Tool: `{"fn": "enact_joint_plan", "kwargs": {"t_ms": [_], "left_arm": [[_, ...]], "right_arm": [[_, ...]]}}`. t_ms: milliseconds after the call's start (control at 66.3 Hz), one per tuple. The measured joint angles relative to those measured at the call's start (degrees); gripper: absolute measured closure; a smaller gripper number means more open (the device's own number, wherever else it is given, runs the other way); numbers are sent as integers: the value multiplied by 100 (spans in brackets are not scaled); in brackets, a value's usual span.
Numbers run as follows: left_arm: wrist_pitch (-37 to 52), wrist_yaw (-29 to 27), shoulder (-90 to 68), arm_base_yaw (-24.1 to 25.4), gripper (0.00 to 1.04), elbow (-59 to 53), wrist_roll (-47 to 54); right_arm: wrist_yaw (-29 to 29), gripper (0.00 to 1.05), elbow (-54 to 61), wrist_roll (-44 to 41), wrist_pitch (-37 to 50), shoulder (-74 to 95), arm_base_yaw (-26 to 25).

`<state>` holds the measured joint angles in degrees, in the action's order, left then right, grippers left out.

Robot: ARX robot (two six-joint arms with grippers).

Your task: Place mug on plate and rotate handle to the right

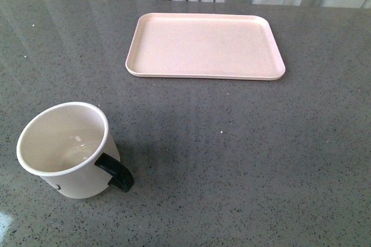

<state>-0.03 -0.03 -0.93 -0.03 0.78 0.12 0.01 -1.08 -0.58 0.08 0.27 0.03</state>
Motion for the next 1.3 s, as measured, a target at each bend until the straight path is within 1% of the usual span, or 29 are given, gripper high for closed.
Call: {"fn": "enact_joint_plan", "kwargs": {"t_ms": [618,648,679,724,739,769,829,875,965,1010,1101,1297], "left_arm": [[0,0,-2,0,9,0,0],[-334,-103,-157,-17,9,114,-181],[-1209,-149,-597,-26,9,490,-492],[-2079,-111,-1403,68,9,986,-905],[-2282,-46,-1690,118,9,1128,-988],[-2374,35,-2055,203,9,1276,-1054],[-2238,227,-2643,402,9,1519,-1078],[-2022,267,-3060,529,9,1716,-999],[-1781,361,-3720,647,9,2046,-769],[-1679,459,-4054,640,9,2186,-610],[-1547,468,-4629,568,9,2350,-382],[-1305,334,-5403,365,9,2481,-219]], "right_arm": [[0,9,0,0,0,0,0],[0,9,0,0,0,0,0],[4,9,0,0,0,0,0],[0,9,0,0,0,0,0],[-7,9,0,0,0,0,0],[-2,9,0,0,0,0,0],[-2,9,0,0,0,0,0],[-2,9,0,0,0,0,0],[0,9,0,0,0,0,0],[-2,9,0,0,0,0,0],[-2,9,0,0,0,0,0],[0,9,0,0,0,0,0]]}}
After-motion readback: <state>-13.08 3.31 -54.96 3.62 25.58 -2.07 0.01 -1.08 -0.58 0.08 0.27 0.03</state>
